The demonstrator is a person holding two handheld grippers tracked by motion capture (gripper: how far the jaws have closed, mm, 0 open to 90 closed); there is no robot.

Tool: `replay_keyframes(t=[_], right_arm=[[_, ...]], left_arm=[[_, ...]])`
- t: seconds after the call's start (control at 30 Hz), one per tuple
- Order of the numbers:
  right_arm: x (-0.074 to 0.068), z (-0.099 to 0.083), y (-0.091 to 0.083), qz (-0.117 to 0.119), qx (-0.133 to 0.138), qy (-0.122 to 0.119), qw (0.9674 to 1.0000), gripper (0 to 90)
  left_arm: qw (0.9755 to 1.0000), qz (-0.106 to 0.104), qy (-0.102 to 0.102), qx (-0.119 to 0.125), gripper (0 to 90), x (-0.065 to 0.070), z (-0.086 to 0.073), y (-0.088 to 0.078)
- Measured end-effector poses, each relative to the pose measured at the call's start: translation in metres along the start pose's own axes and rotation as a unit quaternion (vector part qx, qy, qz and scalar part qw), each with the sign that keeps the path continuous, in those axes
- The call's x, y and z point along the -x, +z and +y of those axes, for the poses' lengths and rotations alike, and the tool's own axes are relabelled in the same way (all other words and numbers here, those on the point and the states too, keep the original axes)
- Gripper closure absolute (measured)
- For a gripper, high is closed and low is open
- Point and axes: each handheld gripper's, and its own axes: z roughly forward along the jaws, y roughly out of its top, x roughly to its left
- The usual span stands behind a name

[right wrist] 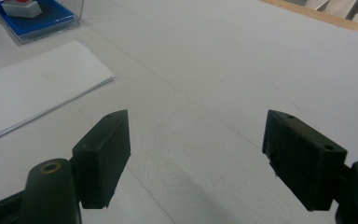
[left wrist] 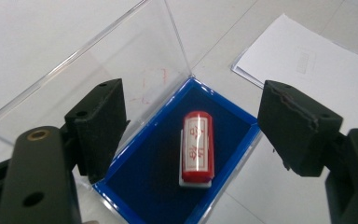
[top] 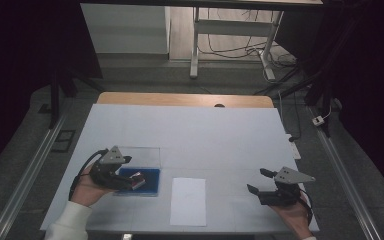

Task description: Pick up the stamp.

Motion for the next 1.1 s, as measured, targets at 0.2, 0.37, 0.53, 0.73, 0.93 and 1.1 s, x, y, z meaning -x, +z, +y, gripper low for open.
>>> replay_keyframes(t=[0.2,0.37,0.53,0.73,0.93,1.1], right_arm=[[-0.003,0.000,0.003,0.008,-0.002,-0.003,1.0000,23.4],[-0.003,-0.001,0.005,0.007,-0.013,-0.006,0.9999,23.5],[-0.003,-0.002,0.006,0.009,-0.013,-0.005,0.9999,23.5],[-0.004,-0.003,0.007,0.008,-0.015,-0.003,0.9999,23.7],[-0.003,-0.004,0.008,0.009,-0.017,-0.004,0.9998,23.9],[-0.003,-0.004,0.008,0.007,-0.021,-0.006,0.9997,24.0]], left_arm=[[0.9996,-0.001,0.013,-0.023,27.5,-0.001,-0.001,0.010],[0.9992,-0.009,0.019,-0.033,31.0,0.001,-0.002,0.011],[0.9986,-0.012,0.021,-0.046,35.0,0.002,-0.003,0.011],[0.9981,-0.016,0.013,-0.057,40.3,0.002,-0.004,0.015],[0.9977,-0.021,0.003,-0.064,48.0,0.000,-0.007,0.017],[0.9974,-0.025,0.002,-0.068,54.1,0.000,-0.007,0.018]])
